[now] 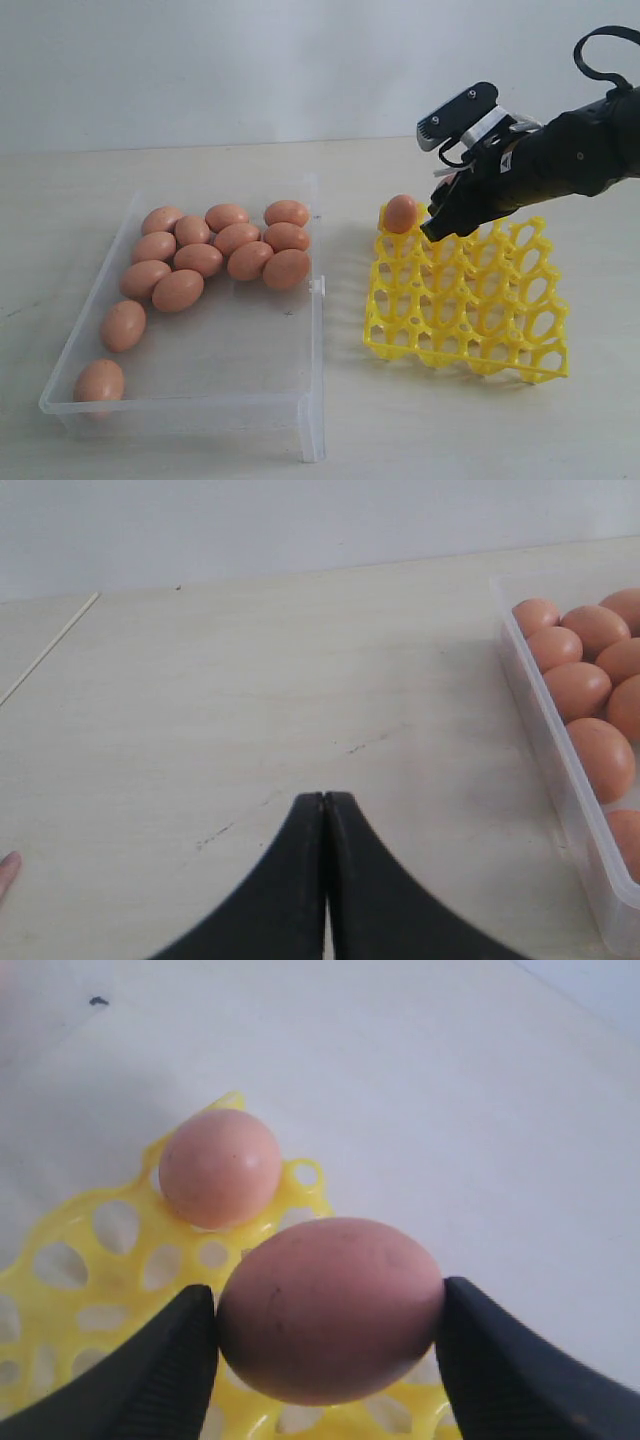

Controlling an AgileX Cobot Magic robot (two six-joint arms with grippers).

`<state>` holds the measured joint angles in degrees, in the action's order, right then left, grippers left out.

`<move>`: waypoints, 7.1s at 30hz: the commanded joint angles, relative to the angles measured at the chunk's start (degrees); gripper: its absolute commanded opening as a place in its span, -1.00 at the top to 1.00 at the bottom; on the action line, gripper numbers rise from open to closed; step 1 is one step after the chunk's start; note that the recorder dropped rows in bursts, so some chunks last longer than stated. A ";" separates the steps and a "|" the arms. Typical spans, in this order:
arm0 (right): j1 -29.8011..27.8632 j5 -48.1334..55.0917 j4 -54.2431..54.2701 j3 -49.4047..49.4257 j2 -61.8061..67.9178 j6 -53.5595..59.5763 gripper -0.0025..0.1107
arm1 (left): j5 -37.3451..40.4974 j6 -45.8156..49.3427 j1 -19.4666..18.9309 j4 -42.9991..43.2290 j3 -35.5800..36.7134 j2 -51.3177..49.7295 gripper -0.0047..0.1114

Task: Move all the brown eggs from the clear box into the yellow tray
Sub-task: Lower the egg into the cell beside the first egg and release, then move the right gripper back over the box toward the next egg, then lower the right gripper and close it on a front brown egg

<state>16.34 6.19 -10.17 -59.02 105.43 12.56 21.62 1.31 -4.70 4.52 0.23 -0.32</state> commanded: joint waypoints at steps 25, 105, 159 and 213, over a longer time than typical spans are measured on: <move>-2.32 -5.18 -1.75 -2.72 4.81 0.90 0.96 | -0.04 -0.09 0.34 -0.48 -0.23 0.32 0.92; -1.65 -4.95 -1.08 -2.72 -4.02 -13.16 -0.22 | -0.04 -0.09 0.34 -0.48 -0.23 0.32 0.92; 35.97 52.84 35.06 -60.25 33.36 -8.30 0.06 | -0.04 -0.09 0.34 -0.48 -0.23 0.32 0.92; 34.59 49.28 29.67 -60.25 38.72 -7.11 0.15 | -0.04 -0.09 0.34 -0.48 -0.23 0.32 0.92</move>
<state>51.53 56.38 21.19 -119.36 143.18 3.92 21.62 1.31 -4.70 4.52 0.23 -0.32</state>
